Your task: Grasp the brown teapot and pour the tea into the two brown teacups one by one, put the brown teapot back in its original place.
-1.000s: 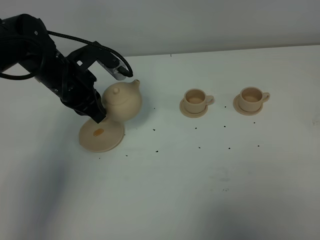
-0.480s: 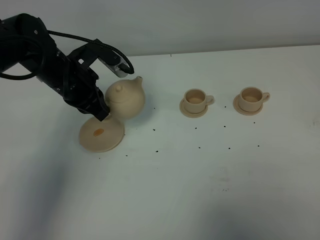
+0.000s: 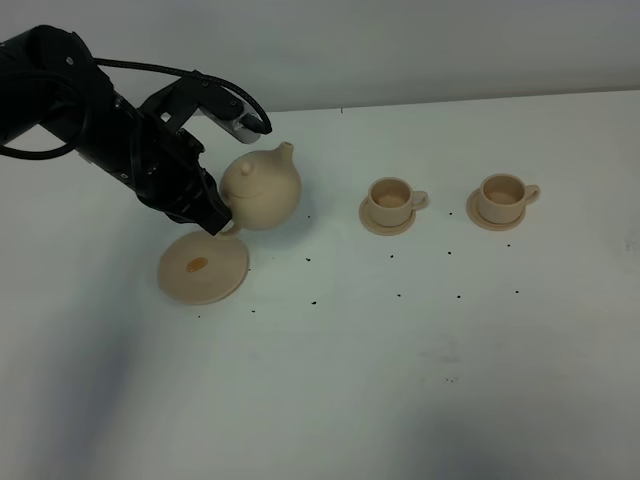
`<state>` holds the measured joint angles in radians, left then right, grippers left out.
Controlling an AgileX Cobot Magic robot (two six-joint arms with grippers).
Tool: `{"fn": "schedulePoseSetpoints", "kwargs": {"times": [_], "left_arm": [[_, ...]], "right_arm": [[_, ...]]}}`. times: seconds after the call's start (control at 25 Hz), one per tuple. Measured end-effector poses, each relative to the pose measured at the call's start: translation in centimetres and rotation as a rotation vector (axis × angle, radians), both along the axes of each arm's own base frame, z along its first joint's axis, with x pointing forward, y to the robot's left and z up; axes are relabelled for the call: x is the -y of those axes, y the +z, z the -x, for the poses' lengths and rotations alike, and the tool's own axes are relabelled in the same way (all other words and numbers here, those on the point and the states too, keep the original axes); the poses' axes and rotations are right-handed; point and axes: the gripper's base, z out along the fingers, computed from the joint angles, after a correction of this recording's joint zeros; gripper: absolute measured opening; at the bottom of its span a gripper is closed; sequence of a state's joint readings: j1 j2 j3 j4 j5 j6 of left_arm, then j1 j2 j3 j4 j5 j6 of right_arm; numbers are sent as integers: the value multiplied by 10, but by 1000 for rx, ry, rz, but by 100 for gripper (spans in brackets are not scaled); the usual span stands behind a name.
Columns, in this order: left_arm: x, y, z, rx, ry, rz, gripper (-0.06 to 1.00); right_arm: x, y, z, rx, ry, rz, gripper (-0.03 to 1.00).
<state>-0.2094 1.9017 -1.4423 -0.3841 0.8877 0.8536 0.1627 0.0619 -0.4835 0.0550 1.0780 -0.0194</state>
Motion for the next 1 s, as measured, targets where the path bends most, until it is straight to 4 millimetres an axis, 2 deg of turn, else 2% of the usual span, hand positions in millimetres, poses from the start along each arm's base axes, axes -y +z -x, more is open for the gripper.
{"fn": "schedulePoseSetpoints", "kwargs": {"times": [0.32, 1.0], "left_arm": [[6, 0, 5, -40, -12, 21, 12], [74, 0, 28, -32, -81, 14, 12]], "right_arm": [[0, 0, 0, 0, 0, 0, 24], [0, 0, 0, 0, 0, 0, 24]]}}
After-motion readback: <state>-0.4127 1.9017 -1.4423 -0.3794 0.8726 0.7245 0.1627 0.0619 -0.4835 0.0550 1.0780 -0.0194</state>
